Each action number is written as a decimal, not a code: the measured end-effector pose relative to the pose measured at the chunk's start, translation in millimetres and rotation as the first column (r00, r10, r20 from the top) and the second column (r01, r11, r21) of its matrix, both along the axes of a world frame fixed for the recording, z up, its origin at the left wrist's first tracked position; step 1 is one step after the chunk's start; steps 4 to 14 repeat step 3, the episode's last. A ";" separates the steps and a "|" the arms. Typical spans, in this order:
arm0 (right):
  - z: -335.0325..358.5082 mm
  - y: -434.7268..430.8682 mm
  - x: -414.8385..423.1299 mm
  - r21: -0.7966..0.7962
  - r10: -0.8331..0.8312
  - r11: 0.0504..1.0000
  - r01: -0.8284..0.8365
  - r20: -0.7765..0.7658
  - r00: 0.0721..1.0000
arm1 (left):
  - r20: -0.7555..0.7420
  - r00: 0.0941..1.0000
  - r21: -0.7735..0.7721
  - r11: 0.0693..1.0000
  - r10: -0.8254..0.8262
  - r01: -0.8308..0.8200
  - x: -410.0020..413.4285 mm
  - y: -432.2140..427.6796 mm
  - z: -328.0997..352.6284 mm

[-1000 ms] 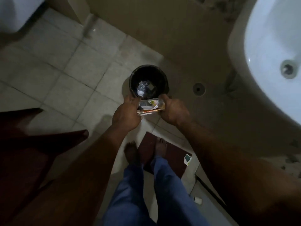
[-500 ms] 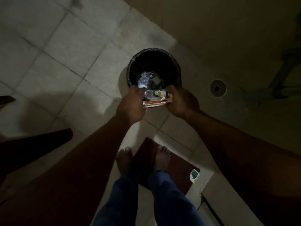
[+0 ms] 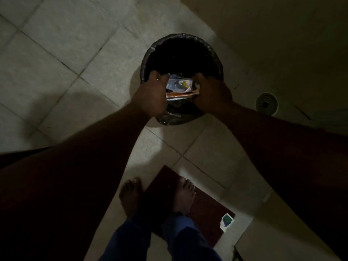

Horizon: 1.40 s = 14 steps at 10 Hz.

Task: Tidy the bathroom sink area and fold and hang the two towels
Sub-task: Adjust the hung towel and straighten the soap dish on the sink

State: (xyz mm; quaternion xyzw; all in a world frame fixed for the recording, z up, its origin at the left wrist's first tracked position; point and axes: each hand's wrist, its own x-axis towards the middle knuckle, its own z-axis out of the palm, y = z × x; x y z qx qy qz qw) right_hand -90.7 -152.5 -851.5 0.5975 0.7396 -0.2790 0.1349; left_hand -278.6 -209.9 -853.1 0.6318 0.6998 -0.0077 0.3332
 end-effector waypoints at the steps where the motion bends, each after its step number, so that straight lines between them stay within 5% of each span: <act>1: 0.0 7.5 -4.6 -0.008 -0.021 1.000 0.021 0.025 0.999 | -0.058 0.998 0.068 0.998 -0.003 0.007 0.0 1.3 -4.3; 14: 29.8 -1.2 1.9 0.051 -0.034 0.998 0.032 0.050 0.998 | -0.134 0.989 0.114 0.991 -0.059 0.074 -3.1 -5.8 20.5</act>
